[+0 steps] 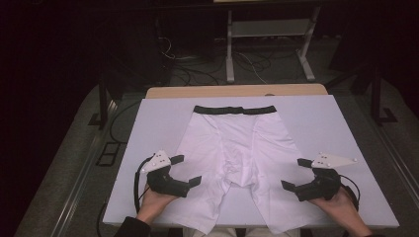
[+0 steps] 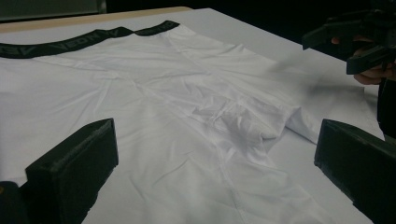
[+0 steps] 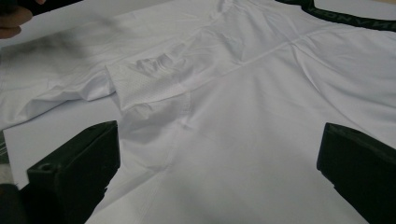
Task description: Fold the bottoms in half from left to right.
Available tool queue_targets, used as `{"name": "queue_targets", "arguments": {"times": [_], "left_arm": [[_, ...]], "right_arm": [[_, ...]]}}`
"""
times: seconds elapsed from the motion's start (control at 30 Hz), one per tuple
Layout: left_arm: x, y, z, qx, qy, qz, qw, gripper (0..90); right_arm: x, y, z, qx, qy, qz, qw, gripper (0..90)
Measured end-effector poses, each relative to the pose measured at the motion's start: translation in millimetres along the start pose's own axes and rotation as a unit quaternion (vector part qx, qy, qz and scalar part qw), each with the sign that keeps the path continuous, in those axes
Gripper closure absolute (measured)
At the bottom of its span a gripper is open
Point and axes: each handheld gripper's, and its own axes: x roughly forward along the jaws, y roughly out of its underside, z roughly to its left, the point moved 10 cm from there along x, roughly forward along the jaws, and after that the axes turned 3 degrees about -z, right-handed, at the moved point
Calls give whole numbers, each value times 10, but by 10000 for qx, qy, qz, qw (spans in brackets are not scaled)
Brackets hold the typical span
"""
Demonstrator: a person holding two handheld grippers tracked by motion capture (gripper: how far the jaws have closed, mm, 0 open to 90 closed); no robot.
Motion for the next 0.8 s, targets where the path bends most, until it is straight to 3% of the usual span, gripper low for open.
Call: {"name": "queue_targets", "arguments": {"times": [0.47,0.8], "left_arm": [[2,16,-37,55,24,43,10000,0],[14,34,-35,71,7,95,9999,0]], "right_arm": [[-3,12,-5,-52,65,101,9999,0],[-45,-80,-18,-45,126,77,9999,0]]}}
